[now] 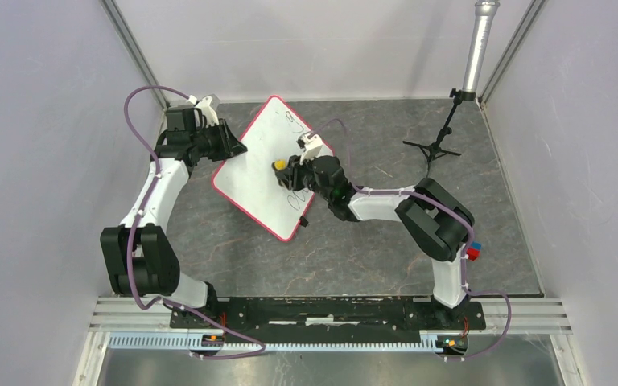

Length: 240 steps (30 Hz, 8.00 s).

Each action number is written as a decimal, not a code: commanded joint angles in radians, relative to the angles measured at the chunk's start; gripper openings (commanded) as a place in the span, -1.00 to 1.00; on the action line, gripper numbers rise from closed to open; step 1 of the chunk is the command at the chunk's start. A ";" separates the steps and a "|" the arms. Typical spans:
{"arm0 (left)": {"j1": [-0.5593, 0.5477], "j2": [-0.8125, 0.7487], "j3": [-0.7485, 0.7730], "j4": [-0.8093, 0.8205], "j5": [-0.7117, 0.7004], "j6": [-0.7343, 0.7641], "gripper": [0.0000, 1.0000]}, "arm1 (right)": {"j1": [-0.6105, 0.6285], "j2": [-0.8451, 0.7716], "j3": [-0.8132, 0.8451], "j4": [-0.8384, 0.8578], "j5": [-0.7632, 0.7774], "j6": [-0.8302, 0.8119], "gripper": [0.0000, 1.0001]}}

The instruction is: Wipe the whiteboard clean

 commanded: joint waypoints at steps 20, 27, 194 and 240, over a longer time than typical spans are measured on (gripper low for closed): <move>-0.018 0.030 -0.001 -0.119 -0.024 0.041 -0.95 | -0.270 0.125 0.027 -0.042 -0.134 0.125 -0.36; -0.018 0.028 -0.001 -0.119 -0.019 0.039 -0.95 | -0.278 0.161 0.106 -0.070 -0.180 0.118 -0.35; -0.018 0.048 0.027 -0.167 -0.051 0.032 -0.95 | 0.141 -0.089 -0.358 0.197 0.138 0.277 -0.31; -0.020 0.371 0.355 0.102 0.134 -0.126 -0.68 | -0.176 0.177 0.531 -0.249 -0.198 0.058 0.79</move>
